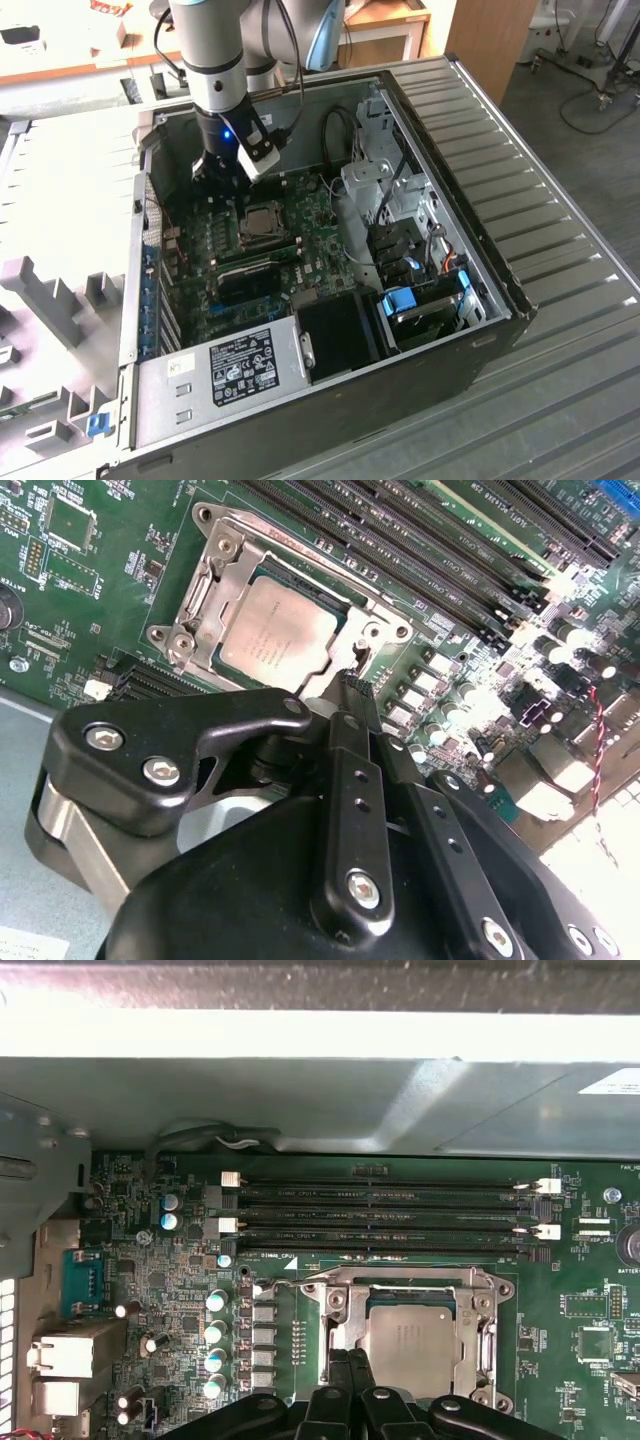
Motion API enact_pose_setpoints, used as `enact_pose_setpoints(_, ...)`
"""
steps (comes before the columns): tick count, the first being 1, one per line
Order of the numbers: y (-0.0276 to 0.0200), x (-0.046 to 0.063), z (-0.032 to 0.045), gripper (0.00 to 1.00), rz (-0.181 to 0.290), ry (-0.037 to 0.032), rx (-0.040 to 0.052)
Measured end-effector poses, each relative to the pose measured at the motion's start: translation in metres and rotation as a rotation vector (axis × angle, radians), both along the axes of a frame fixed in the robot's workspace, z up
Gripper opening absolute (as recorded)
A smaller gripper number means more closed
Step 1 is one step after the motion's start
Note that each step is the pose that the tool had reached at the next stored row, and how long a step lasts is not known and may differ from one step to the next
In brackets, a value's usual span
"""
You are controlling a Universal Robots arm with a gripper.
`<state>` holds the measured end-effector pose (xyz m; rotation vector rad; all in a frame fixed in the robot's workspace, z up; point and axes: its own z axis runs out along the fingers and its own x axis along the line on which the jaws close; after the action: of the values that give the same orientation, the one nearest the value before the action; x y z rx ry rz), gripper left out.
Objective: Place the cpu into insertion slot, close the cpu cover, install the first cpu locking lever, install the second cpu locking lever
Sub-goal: 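Close the cpu cover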
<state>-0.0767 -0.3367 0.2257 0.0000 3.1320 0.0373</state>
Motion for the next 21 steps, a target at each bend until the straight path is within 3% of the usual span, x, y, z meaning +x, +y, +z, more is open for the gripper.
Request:
enact_pose_setpoints(10, 0.0000, 0.003, 0.0000, 0.10, 0.000, -0.0037, 0.0090)
enact_pose_setpoints(13, 0.0000, 0.012, 0.0000, 0.10, 0.000, -0.0038, 0.0091)
enact_pose_setpoints(21, 0.0000, 0.024, 0.0000, 0.10, 0.000, -0.0037, 0.0096)
